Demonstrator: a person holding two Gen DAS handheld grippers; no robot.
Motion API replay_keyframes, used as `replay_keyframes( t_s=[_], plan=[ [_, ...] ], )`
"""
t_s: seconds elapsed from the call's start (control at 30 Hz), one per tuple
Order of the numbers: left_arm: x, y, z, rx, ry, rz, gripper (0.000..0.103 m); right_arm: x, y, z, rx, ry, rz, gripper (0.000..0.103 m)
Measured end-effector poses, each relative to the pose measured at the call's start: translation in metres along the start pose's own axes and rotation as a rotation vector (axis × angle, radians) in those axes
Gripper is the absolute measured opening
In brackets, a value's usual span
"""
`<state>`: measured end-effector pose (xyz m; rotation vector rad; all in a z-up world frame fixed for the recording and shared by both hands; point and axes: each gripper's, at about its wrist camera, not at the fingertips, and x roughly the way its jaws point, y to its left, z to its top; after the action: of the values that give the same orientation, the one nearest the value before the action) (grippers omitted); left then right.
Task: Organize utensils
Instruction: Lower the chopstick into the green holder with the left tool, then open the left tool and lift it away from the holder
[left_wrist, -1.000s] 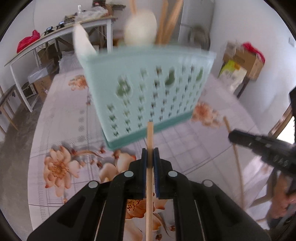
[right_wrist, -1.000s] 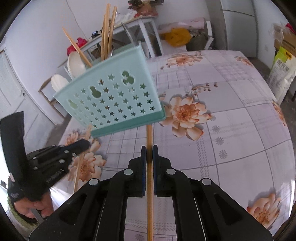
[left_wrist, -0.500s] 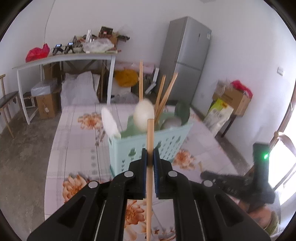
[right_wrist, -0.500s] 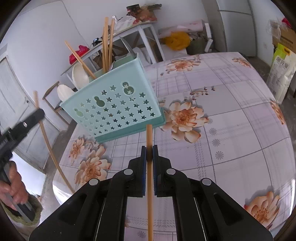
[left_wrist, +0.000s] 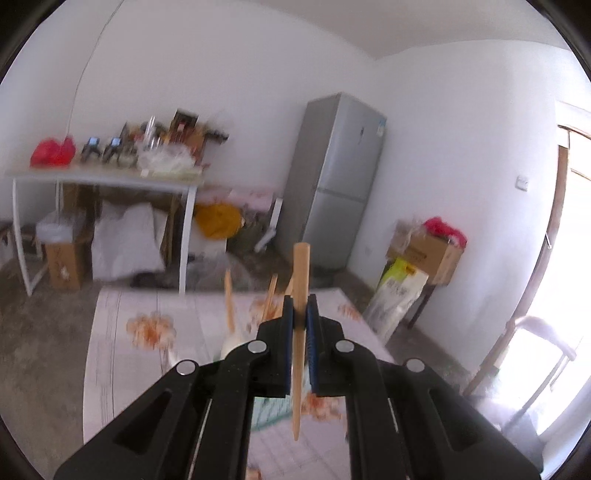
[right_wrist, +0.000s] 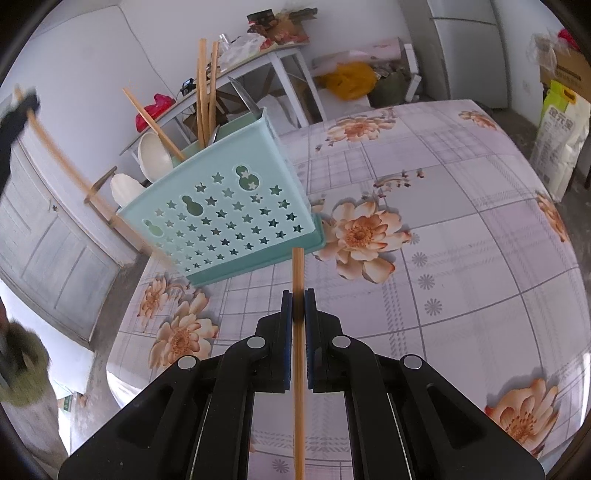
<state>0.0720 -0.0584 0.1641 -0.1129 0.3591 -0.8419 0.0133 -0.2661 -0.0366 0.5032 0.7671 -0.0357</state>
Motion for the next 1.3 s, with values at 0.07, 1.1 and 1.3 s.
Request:
replay_keyframes(
  t_s=[0.07, 1.1, 1.3],
  plan=[
    [-0.003, -0.004, 0.014, 0.019, -0.055, -0.003, 0.006, 0.001, 0.000, 0.000, 0.001, -0.001, 0.001, 0.005],
    [0.074, 0.014, -0.029, 0.158, 0.020, 0.210, 0.009, 0.002, -0.002, 0.000, 0.009, 0.004, 0.001, 0.005],
    [0.059, 0.018, -0.029, 0.130, -0.010, 0.197, 0.035, -0.004, 0.004, 0.002, 0.001, -0.011, 0.003, 0.005]
  ],
)
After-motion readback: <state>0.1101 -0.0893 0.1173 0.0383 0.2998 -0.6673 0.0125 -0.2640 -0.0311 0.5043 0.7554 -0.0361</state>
